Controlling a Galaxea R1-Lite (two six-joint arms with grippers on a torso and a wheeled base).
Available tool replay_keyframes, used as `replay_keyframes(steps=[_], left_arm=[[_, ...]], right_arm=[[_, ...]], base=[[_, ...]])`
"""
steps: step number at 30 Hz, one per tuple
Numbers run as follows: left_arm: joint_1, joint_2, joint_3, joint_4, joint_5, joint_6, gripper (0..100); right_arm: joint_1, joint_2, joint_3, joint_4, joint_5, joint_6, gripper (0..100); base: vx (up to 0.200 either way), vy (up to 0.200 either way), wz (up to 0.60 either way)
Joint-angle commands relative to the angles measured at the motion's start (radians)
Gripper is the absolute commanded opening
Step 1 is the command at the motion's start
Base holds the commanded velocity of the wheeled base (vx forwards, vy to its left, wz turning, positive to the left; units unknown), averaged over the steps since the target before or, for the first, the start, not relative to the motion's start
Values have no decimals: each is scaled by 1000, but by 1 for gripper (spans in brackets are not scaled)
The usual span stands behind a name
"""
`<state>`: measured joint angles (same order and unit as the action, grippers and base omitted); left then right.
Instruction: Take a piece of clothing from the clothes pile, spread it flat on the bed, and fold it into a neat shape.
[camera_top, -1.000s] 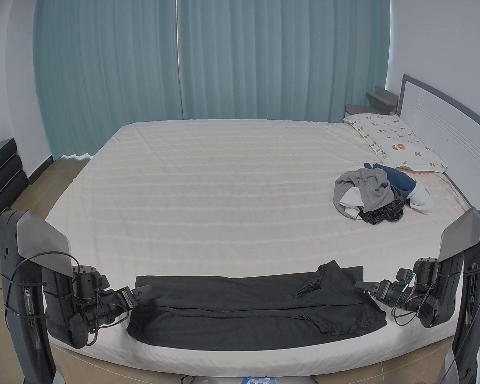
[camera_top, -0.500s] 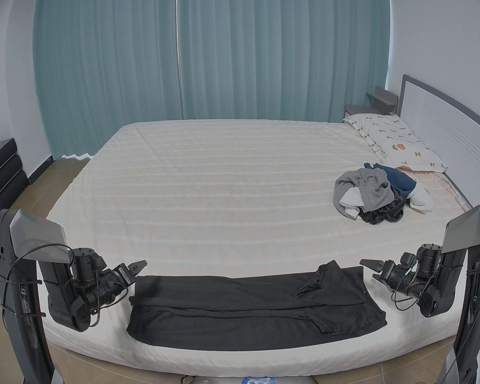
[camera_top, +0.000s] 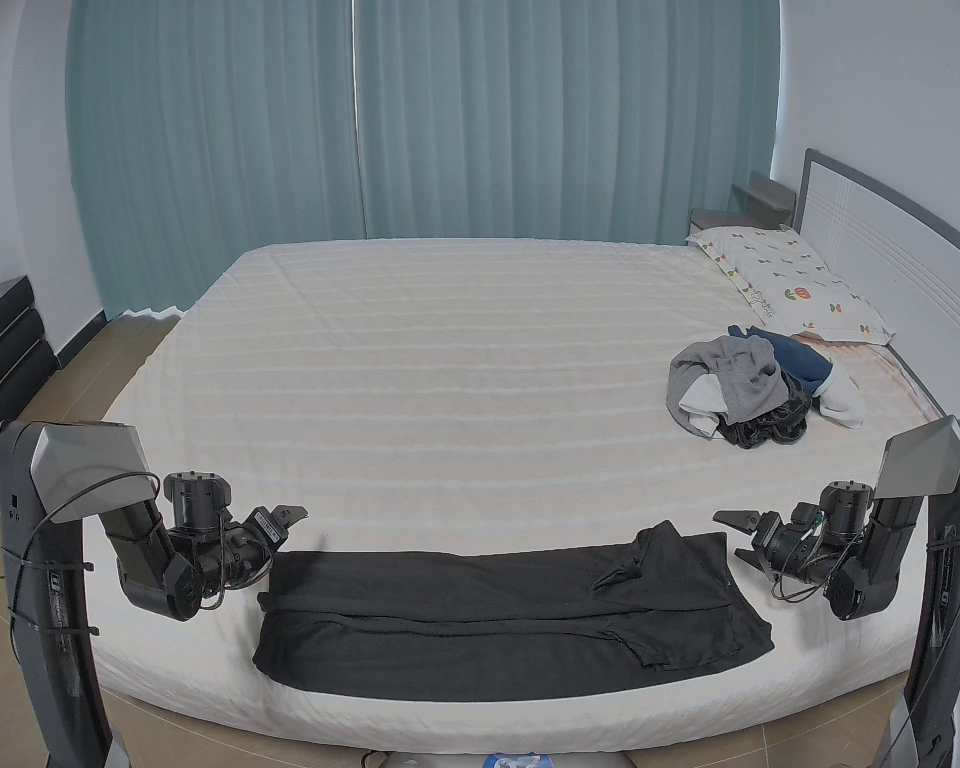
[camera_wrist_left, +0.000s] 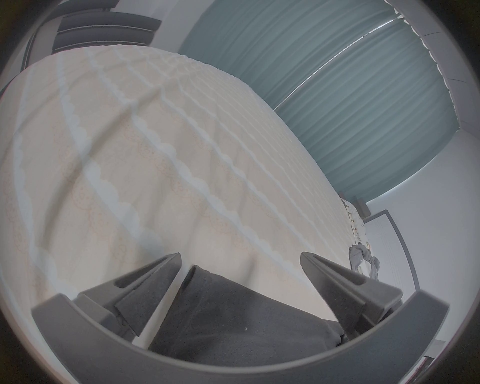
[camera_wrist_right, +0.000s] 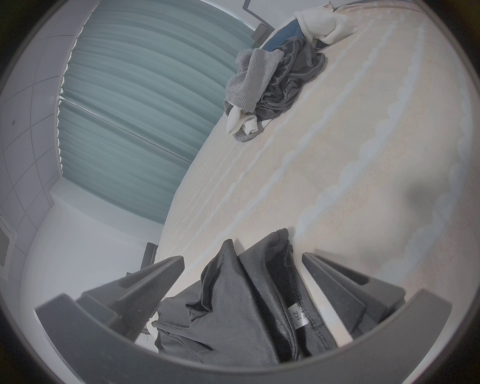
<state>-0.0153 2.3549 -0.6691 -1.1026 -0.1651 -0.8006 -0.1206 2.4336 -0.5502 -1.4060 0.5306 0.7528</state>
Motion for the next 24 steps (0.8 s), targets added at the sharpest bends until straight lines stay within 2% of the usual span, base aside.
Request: replay_keyframes(steps=[1, 6, 13, 17, 18, 24], left_arm=[[-5, 7, -4, 1, -1, 1, 100], [-2, 12, 5, 12, 1, 46, 100], [-11, 12, 6, 16, 6, 57, 100], [-18, 37, 16, 12, 38, 115, 100], [-18, 37, 16, 12, 39, 116, 0], [-20, 46, 16, 4, 75, 120, 0]], right_arm=[[1, 8, -4, -2, 0, -1, 100], [6, 8, -4, -4, 0, -1, 100], [6, 10, -5, -4, -4, -1, 100], [7, 24, -8, -16, -15, -1, 100], [7, 24, -8, -16, -15, -1, 100], [10, 16, -8, -22, -31, -1, 100]], base=[[0, 0, 0], [0, 0, 0], [0, 0, 0], [0, 0, 0], [0, 0, 0], [0, 0, 0]])
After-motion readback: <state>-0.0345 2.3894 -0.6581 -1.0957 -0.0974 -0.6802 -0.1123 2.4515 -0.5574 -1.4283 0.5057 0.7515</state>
